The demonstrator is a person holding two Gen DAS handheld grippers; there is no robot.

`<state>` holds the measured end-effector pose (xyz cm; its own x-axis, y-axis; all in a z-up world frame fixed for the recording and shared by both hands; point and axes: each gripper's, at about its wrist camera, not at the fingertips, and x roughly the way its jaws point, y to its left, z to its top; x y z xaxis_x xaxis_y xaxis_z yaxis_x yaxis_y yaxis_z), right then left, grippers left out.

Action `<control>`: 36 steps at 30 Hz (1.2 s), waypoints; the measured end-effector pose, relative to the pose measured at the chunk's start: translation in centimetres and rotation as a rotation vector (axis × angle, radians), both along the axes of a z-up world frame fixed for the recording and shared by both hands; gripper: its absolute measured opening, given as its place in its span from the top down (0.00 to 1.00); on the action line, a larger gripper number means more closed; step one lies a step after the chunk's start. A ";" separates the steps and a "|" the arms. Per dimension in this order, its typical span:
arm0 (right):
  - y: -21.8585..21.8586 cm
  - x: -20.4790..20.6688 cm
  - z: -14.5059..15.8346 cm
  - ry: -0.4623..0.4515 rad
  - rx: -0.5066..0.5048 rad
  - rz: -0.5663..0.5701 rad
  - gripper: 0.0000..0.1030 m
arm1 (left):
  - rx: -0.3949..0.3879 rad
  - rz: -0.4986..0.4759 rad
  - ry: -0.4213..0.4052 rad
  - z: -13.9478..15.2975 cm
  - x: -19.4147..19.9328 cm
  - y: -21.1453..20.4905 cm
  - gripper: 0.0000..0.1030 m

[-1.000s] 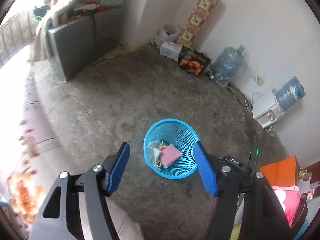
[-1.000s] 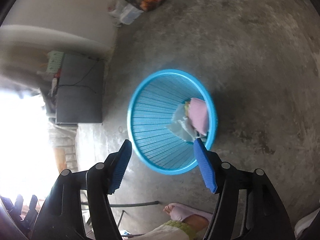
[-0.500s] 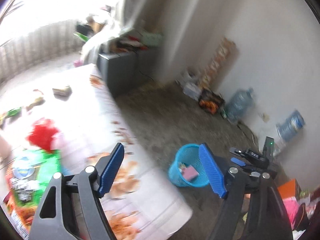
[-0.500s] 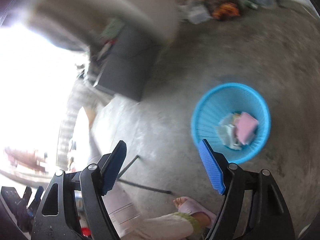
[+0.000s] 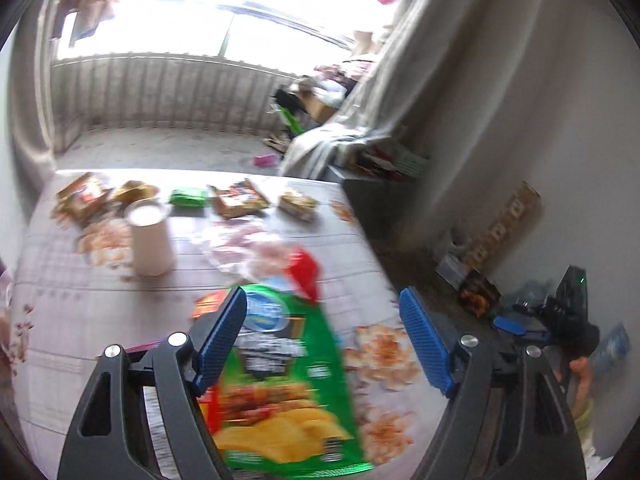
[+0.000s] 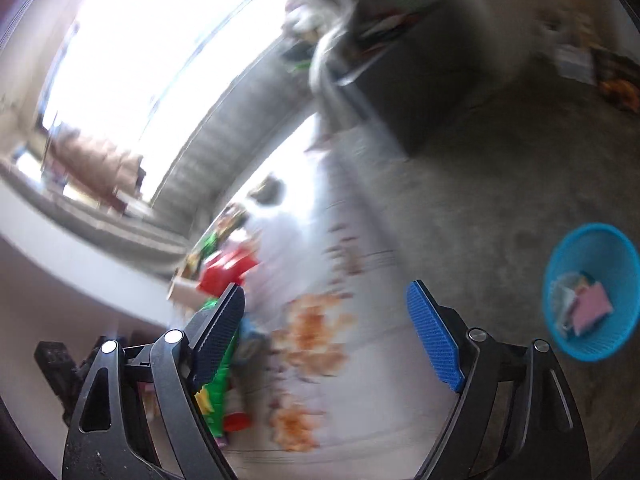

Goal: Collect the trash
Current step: 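Move both open grippers back to the table, then grasp the red plastic bag with the right gripper while the left gripper grasps the clear plastic dome cup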

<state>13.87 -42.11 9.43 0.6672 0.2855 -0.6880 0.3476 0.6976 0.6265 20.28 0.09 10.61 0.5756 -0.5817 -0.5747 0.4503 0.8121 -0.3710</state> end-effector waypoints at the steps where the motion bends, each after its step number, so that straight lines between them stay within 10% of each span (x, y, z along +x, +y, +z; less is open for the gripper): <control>1: 1.2 1.2 0.1 0.009 0.003 0.019 0.22 | -0.004 0.013 0.003 -0.4 0.4 0.9 0.26; 20: 16.2 21.1 -3.8 0.278 -0.087 0.340 0.22 | -0.079 0.014 0.214 -4.1 10.8 3.0 0.36; 36: 13.5 20.0 -6.3 0.324 -0.065 0.399 0.59 | -0.008 -0.067 0.312 -5.6 15.2 -3.6 0.50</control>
